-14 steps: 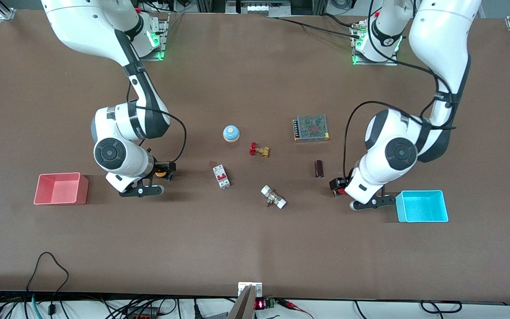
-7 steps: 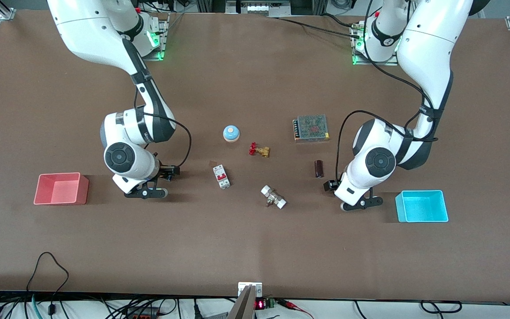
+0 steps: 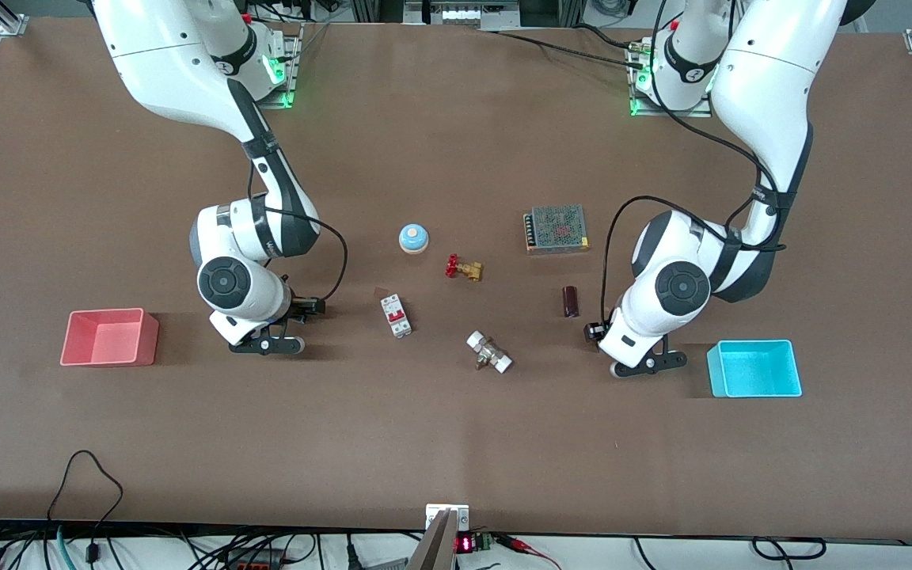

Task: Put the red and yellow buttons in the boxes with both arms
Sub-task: 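Close the right gripper on the yellow button while the left gripper grasps the red button, then carry the yellow button to the pink box while the left gripper carries red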

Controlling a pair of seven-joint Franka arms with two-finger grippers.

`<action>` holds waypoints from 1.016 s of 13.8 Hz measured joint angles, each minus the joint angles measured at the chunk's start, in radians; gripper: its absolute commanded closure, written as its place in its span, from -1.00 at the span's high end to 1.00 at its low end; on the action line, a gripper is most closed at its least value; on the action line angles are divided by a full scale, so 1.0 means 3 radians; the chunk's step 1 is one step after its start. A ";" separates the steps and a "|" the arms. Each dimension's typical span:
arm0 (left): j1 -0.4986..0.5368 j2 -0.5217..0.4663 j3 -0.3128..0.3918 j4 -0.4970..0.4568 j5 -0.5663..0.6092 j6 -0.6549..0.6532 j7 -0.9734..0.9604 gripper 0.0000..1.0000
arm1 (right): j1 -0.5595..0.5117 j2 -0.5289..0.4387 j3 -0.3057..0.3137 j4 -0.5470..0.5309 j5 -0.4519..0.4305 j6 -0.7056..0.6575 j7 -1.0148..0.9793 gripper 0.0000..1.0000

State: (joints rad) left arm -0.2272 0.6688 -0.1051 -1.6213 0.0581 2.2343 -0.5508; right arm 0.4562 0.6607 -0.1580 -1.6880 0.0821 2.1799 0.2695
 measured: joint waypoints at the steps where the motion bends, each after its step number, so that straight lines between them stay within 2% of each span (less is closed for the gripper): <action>1: -0.0001 -0.0004 0.0000 0.0000 0.0000 0.0000 -0.0003 -0.03 | 0.0000 0.0000 0.0000 0.0000 0.0000 0.0000 0.0000 -0.01; 5: -0.0001 -0.0012 0.0000 0.0006 0.0001 -0.0001 -0.0063 -0.33 | 0.0000 -0.0001 -0.0001 0.0000 0.0001 -0.0008 0.0008 -0.28; 10: 0.0007 -0.0069 0.0028 0.0044 0.0002 0.0001 -0.0069 -0.37 | -0.0005 -0.0115 -0.0028 0.0055 0.0007 -0.0026 0.0038 -0.30; 14: 0.0151 -0.0253 0.0109 0.0097 0.0008 -0.0032 0.0122 -0.38 | -0.0205 -0.0380 -0.0235 0.0299 -0.0002 -0.0267 -0.0021 -0.30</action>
State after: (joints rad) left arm -0.1820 0.5928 -0.0724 -1.5922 0.0607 2.2246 -0.5142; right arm 0.3947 0.5469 -0.2285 -1.5984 0.0814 2.0999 0.2633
